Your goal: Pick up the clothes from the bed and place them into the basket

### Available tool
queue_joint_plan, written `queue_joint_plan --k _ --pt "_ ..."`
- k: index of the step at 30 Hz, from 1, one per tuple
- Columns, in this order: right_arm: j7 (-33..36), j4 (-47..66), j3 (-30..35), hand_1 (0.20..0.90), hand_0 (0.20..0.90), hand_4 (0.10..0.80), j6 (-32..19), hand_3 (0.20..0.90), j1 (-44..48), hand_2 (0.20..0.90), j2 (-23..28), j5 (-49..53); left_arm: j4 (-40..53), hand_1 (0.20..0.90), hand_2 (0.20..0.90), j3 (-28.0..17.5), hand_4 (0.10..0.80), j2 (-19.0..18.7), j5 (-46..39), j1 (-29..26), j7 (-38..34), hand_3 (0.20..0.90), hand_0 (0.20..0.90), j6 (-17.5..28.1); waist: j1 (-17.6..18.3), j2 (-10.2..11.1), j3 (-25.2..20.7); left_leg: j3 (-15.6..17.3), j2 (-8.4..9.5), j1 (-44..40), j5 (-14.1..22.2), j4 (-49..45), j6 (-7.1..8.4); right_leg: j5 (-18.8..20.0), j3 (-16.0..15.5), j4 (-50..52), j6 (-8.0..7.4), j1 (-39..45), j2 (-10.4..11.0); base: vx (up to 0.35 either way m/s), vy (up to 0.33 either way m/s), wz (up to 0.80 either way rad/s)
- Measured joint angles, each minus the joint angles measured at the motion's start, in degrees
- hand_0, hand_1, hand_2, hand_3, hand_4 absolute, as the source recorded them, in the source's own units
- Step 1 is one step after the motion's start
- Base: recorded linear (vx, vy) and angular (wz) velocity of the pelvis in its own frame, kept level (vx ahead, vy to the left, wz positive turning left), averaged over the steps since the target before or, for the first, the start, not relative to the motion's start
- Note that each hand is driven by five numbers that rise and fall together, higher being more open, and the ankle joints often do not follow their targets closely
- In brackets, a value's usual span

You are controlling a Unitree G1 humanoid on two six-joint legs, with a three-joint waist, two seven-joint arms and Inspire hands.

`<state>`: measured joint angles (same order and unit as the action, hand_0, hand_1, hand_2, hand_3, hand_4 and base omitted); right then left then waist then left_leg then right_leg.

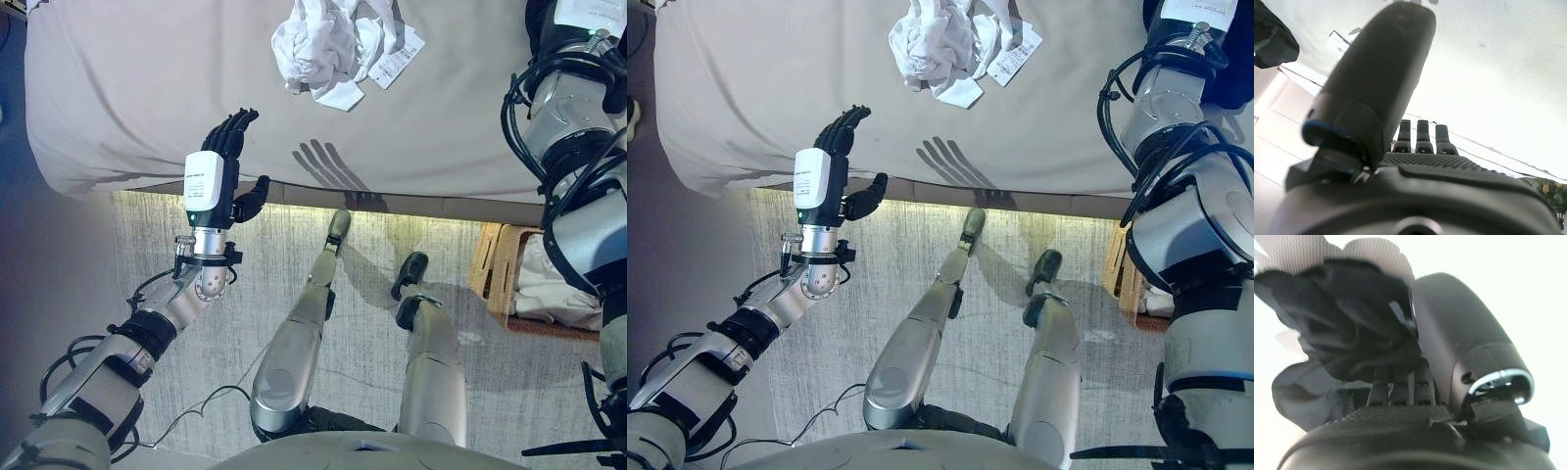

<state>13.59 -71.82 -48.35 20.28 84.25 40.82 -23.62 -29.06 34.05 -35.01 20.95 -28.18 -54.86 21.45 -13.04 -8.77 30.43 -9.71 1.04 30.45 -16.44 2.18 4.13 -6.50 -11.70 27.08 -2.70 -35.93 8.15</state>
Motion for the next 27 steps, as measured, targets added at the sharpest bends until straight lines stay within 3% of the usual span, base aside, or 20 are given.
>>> queue_joint_plan --k 3,10,18,27 --pt "-0.2 0.1 0.2 0.3 0.3 0.1 -1.6 0.2 -0.1 0.3 1.2 0.7 0.8 0.9 0.9 0.0 0.8 -0.4 -0.8 -0.2 0.0 0.9 0.9 0.0 0.7 0.0 0.0 0.2 0.11 0.0 -0.6 -0.1 -0.75 0.0 0.1 -0.3 0.01 0.3 0.1 -0.036 0.048 0.0" --pt "-0.5 0.1 0.6 0.3 0.3 0.1 -3.9 0.2 -2.7 0.3 1.9 4.2 0.9 0.9 0.9 0.0 0.8 -1.2 -1.2 -1.1 0.0 0.9 0.9 -0.1 2.0 0.1 0.0 0.7 -0.12 -3.9 -0.6 -0.4 -0.85 0.4 0.0 -3.0 0.39 5.5 -0.5 -0.016 0.003 -0.02" --pt "2.5 0.7 3.6 0.3 0.3 0.1 -8.3 0.2 -4.4 0.3 3.9 6.9 0.9 0.9 0.9 -0.1 0.8 -3.7 -3.1 -1.4 1.4 0.9 0.9 -0.1 4.5 0.1 0.1 2.8 -1.09 -10.2 0.5 0.5 -1.67 2.6 1.8 -8.2 -0.35 12.7 -2.0 0.0 -0.008 -0.14" --pt "7.4 11.4 7.4 0.3 0.3 0.1 -11.9 0.2 -8.1 0.3 9.2 10.0 0.9 0.9 0.9 -0.7 0.8 -3.7 -4.6 -1.4 3.7 0.9 0.9 -0.7 7.9 0.4 0.1 4.1 -1.06 -14.7 1.3 1.5 -2.62 4.1 3.2 -11.6 -0.82 17.7 -2.5 0.038 -0.02 -0.09"
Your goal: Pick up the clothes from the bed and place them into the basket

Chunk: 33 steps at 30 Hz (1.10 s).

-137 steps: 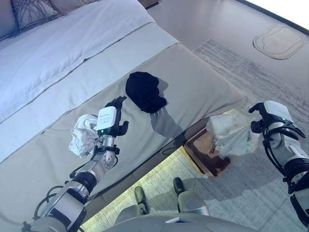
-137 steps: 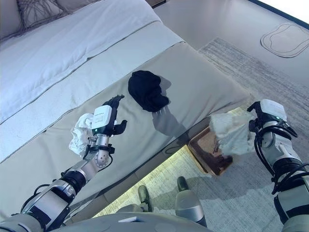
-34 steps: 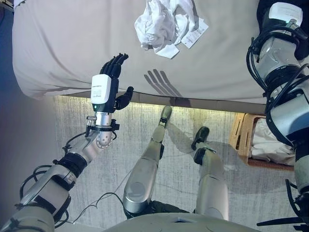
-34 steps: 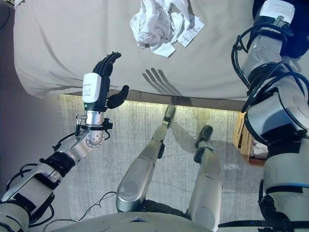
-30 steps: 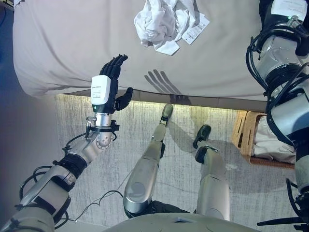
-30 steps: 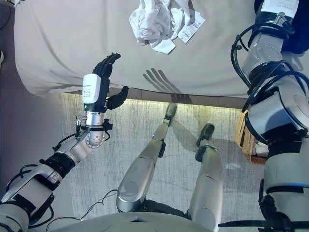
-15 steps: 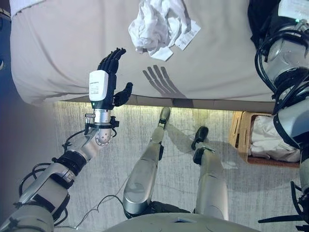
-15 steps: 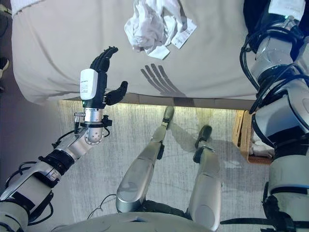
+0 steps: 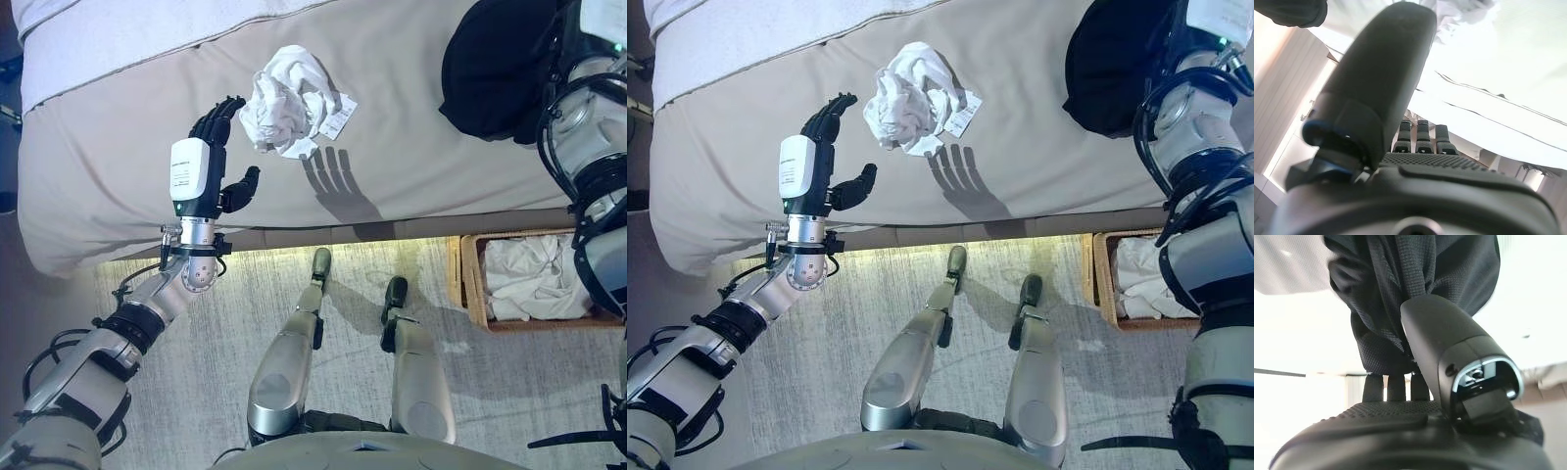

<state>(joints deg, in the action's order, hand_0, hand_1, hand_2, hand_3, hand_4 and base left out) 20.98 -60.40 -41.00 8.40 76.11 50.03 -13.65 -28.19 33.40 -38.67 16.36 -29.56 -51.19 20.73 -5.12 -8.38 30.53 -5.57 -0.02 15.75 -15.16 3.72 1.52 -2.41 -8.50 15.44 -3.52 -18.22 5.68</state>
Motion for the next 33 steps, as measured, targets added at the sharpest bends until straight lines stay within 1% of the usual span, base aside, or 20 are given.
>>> queue_joint_plan --k 3,6,12,14,18,20,22,23,24,26,28,30,32,33 --pt "0.3 2.6 0.3 0.3 0.3 0.1 -0.9 0.2 -1.7 0.3 2.5 1.3 0.0 0.9 0.9 -0.1 0.8 0.1 0.0 0.7 1.2 0.9 0.9 -0.5 0.2 0.5 0.0 0.1 -0.08 -3.3 0.7 0.4 -0.69 0.0 0.0 -1.6 0.0 3.7 -0.2 0.066 -0.034 -0.01" --pt "0.8 4.7 1.1 0.3 0.3 0.1 -1.5 0.2 -1.8 0.3 4.1 1.3 0.0 0.9 0.9 -0.4 0.8 0.1 0.1 0.8 1.5 0.9 0.9 -0.5 0.4 1.3 -0.1 0.6 -0.36 -4.7 1.1 0.6 -0.42 0.0 0.2 -2.6 0.01 5.3 -0.5 0.063 -0.031 -0.04" --pt "1.1 8.9 2.5 0.3 0.3 0.1 -2.3 0.2 -2.1 0.3 6.6 1.8 0.0 0.9 0.9 -0.7 0.8 0.1 0.6 0.8 3.2 0.9 0.9 -0.6 1.2 3.6 -0.3 0.8 -0.44 -7.6 2.1 0.6 -0.68 0.0 0.3 -4.5 0.01 9.0 -0.7 0.07 -0.014 -0.02" --pt "1.1 10.4 3.2 0.3 0.3 0.1 -2.7 0.2 -2.7 0.3 7.6 1.8 0.0 0.9 0.9 -0.7 0.8 0.1 1.0 0.9 4.2 0.9 0.9 -0.8 1.4 4.1 -0.3 0.8 -0.43 -8.8 2.5 0.6 -0.54 0.0 0.2 -5.2 0.01 10.5 -0.7 0.089 -0.005 0.01" --pt "1.3 15.2 7.3 0.3 0.3 0.1 -3.7 0.2 -5.5 0.3 9.7 1.8 -0.1 0.9 0.9 -2.1 0.8 0.1 1.7 2.2 5.7 0.9 0.9 -2.3 2.1 5.2 -0.6 1.3 -0.36 -11.6 3.8 0.7 -0.82 0.0 0.9 -6.7 0.0 13.7 -0.7 0.11 0.007 -0.07" --pt "1.3 17.1 9.9 0.3 0.3 0.1 -3.9 0.2 -7.4 0.3 10.5 1.8 -0.3 0.9 0.9 -3.1 0.8 0.1 1.7 2.7 6.4 0.9 0.9 -3.1 2.4 6.4 -0.9 1.6 -0.33 -13.1 4.3 0.8 -0.69 0.0 1.5 -7.6 0.01 15.3 -0.9 0.111 0.016 -0.13" --pt "1.4 19.2 12.1 0.3 0.3 0.1 -3.9 0.2 -10.4 0.3 10.8 1.8 -0.4 0.9 0.9 -4.2 0.8 0.1 1.8 3.7 6.8 0.9 0.9 -3.1 3.0 8.1 -2.4 2.2 -0.34 -13.7 4.7 0.9 -0.76 0.0 1.9 -8.5 0.0 15.9 -0.9 0.083 0.027 -0.13" --pt "1.4 19.8 12.6 0.3 0.3 0.1 -4.1 0.2 -11.1 0.3 11.0 1.8 -0.5 0.9 0.9 -4.4 0.8 0.1 1.8 3.9 6.8 0.9 0.9 -3.1 3.2 8.5 -2.9 2.4 -0.42 -13.7 5.0 1.0 -0.86 0.0 2.2 -8.8 0.0 15.8 -1.0 0.07 0.032 -0.21" --pt "1.5 20.9 13.7 0.3 0.3 0.1 -4.5 0.2 -12.0 0.3 11.4 1.7 -1.0 0.9 0.9 -4.8 0.8 0.1 1.8 3.9 6.9 0.9 0.9 -3.1 3.6 9.4 -3.4 2.9 -0.52 -13.8 5.2 1.1 -0.88 0.1 2.7 -9.0 0.05 15.9 -1.1 0.07 0.035 -0.18" --pt "1.5 23.4 14.8 0.3 0.3 0.1 -4.6 0.2 -12.9 0.3 12.8 1.7 -2.1 0.9 0.9 -4.9 0.8 0.4 2.9 3.9 7.9 0.9 0.9 -3.1 4.7 9.7 -3.5 3.6 -0.54 -14.9 5.3 1.2 -0.97 1.0 3.3 -10.4 -0.1 17.3 -1.2 0.064 0.035 -0.15" --pt "2.3 25.7 16.1 0.3 0.3 0.1 -4.9 0.2 -14.1 0.3 13.6 1.5 -2.9 0.9 0.9 -5.0 0.8 0.9 3.7 4.4 8.1 0.9 0.9 -3.1 5.6 9.9 -4.2 4.1 -0.46 -15.3 5.8 1.3 -1.05 1.0 3.8 -11.1 -0.13 17.7 -1.2 0.053 0.036 -0.16" --pt "2.5 28.4 18.0 0.3 0.3 0.1 -5.1 0.2 -15.4 0.3 15.2 1.2 -3.5 0.9 0.9 -6.0 0.8 2.1 4.1 4.3 8.1 0.9 0.9 -3.1 6.0 9.9 -4.4 4.8 -0.68 -15.6 6.1 1.3 -0.93 1.7 4.6 -11.9 -0.3 17.9 -1.5 0.047 0.034 -0.21" --pt "2.6 30.0 19.4 0.3 0.3 0.1 -5.4 0.2 -16.2 0.3 16.6 1.2 -5.0 0.9 0.9 -6.3 0.8 3.4 4.2 4.4 8.1 0.9 0.9 -3.1 7.3 9.9 -4.4 5.3 -0.67 -16.7 6.2 1.3 -1.0 2.1 5.1 -12.6 -0.43 19.1 -1.5 0.062 0.032 -0.15" --pt "2.8 31.2 21.5 0.3 0.3 0.1 -5.6 0.2 -17.9 0.3 17.0 1.2 -5.4 0.9 0.9 -6.5 0.8 3.9 4.8 4.4 8.1 0.9 0.9 -3.1 7.4 10.0 -4.5 5.6 -0.72 -17.2 6.5 1.3 -1.18 2.1 5.5 -12.8 -0.43 19.5 -1.5 0.05 0.026 -0.14"
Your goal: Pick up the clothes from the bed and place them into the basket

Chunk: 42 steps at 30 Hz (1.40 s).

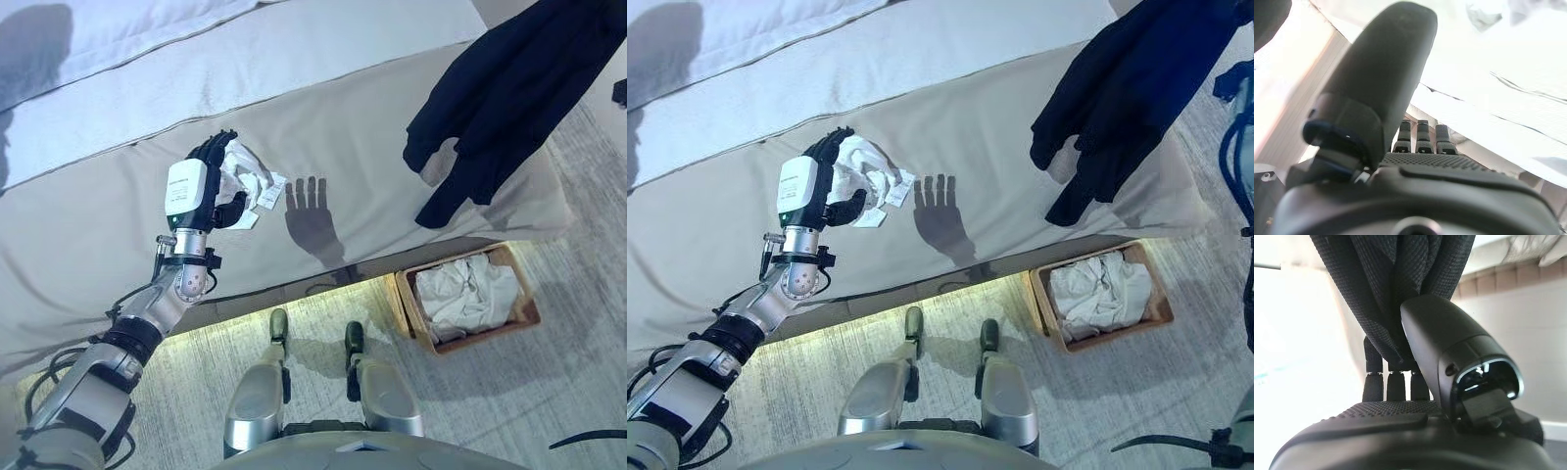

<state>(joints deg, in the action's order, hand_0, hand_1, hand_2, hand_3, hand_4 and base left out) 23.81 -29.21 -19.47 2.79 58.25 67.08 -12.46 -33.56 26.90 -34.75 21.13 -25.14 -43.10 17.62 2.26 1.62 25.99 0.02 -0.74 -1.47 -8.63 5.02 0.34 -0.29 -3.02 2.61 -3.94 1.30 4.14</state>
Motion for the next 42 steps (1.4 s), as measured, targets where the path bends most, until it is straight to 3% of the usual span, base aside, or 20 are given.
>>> queue_joint_plan --k 4,13,19,23,29,42 --pt "0.1 2.9 5.4 0.3 0.3 0.1 -0.1 0.2 -3.5 0.3 0.2 0.0 -1.6 0.9 0.9 -0.4 0.8 0.4 1.5 0.0 0.0 0.9 0.9 0.0 2.6 0.7 -1.0 1.4 -0.14 -0.1 0.7 0.0 -0.09 0.1 1.5 -0.7 0.08 -0.1 -0.3 0.038 0.032 -0.2" --pt "0.1 13.6 19.4 0.3 0.3 0.1 -0.6 0.2 -20.6 0.3 1.9 0.0 -1.8 0.9 0.9 -3.4 0.8 1.4 2.7 0.0 -0.1 0.9 0.9 0.2 7.5 1.4 -1.5 5.2 -0.35 -1.4 1.7 0.0 -0.16 0.4 5.5 -0.7 0.14 -0.7 -0.8 0.002 0.008 -0.22" --pt "-0.7 14.7 22.2 0.3 0.3 0.1 -1.6 0.2 -28.2 0.3 1.3 0.0 -2.0 0.9 0.9 -3.6 0.8 3.0 4.0 0.1 -0.1 0.9 0.9 0.4 9.5 1.4 -1.5 6.9 -0.52 -2.3 2.1 0.0 -0.38 0.6 7.2 -0.6 -0.09 -0.7 -1.0 0.01 0.007 -0.16" --pt "-2.2 15.7 25.5 0.3 0.3 0.1 -2.8 0.2 -33.7 0.3 -2.3 -0.1 -2.0 0.9 0.9 -3.8 0.8 3.1 4.7 0.6 -0.1 0.9 0.9 1.0 10.8 1.3 -1.8 7.4 -0.88 -2.5 2.4 0.0 -0.32 0.7 7.6 -0.6 -0.05 -0.7 -1.1 -0.004 -0.015 -0.06" --pt "-7.8 15.5 24.3 0.3 0.3 0.1 -3.1 0.2 -41.8 0.3 -10.3 -0.1 -2.1 0.9 0.9 -3.9 0.8 3.6 5.5 3.8 -0.1 0.9 0.9 1.1 11.2 1.0 -6.9 8.3 -1.32 -1.8 3.1 0.1 0.13 0.7 8.7 -1.0 -0.04 -1.8 -1.8 -0.043 -0.021 -0.1" --pt "-11.2 7.7 15.0 0.3 0.3 0.1 -3.0 0.2 -43.3 0.3 -14.9 -0.8 -2.0 0.9 0.9 -2.9 0.8 5.1 7.1 4.8 -0.3 0.9 0.9 1.3 10.7 -0.4 -10.0 8.1 -1.35 -1.8 3.2 0.1 0.15 0.8 8.4 -1.6 0.07 -1.4 -1.6 -0.015 -0.003 0.0"
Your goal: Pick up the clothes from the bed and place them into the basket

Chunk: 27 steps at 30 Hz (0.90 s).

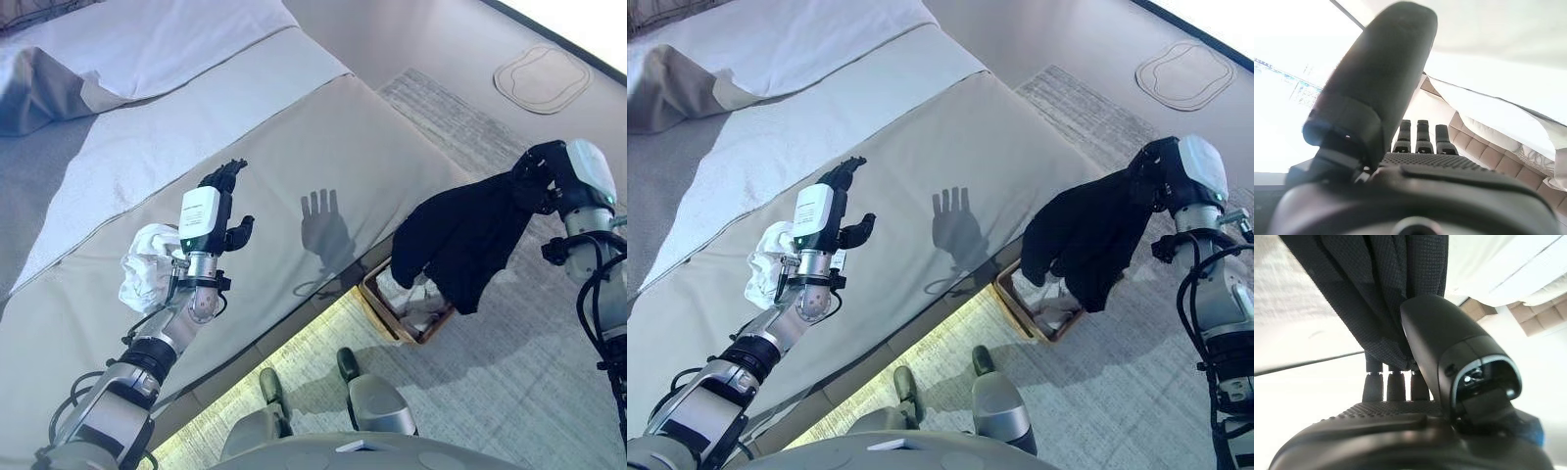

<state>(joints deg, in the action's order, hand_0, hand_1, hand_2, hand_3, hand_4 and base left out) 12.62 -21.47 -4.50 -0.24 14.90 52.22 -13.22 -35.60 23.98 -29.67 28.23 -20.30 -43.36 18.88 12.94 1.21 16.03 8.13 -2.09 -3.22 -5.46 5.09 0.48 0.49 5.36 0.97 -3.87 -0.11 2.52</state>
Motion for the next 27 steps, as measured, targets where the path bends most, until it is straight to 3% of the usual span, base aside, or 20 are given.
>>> queue_joint_plan --k 10,17,27 --pt "-2.1 -14.5 -12.3 0.3 0.3 0.1 2.9 0.2 3.5 0.3 -3.4 -2.6 0.0 0.9 0.9 3.4 0.8 0.2 -0.1 0.1 0.0 0.9 0.9 -0.1 -1.1 -1.3 -3.1 -0.8 0.15 0.8 0.0 0.0 0.01 0.0 -1.2 -1.0 0.03 0.2 0.4 -0.024 -0.009 0.05" --pt "-2.1 -23.9 -12.3 0.3 0.3 0.1 7.1 0.2 8.6 0.3 -6.5 -1.3 0.0 0.9 0.9 4.3 0.8 -0.4 -0.8 -0.1 0.0 0.9 0.9 -0.3 -1.8 -1.8 -3.4 -0.7 0.25 1.9 -0.1 0.0 -0.06 0.4 -1.2 -1.3 -0.24 -1.0 0.5 -0.069 -0.004 -0.01" --pt "-1.2 -27.0 -12.3 0.3 0.3 0.1 6.0 0.2 10.1 0.3 -7.7 -1.2 0.0 0.9 0.9 5.6 0.8 -0.4 -1.9 -0.2 0.0 0.9 0.9 -0.2 -1.6 -4.9 -3.6 -0.4 0.49 2.8 -0.1 0.0 -0.06 0.7 -1.1 -2.0 -0.27 -1.7 0.8 -0.022 0.025 -0.01"
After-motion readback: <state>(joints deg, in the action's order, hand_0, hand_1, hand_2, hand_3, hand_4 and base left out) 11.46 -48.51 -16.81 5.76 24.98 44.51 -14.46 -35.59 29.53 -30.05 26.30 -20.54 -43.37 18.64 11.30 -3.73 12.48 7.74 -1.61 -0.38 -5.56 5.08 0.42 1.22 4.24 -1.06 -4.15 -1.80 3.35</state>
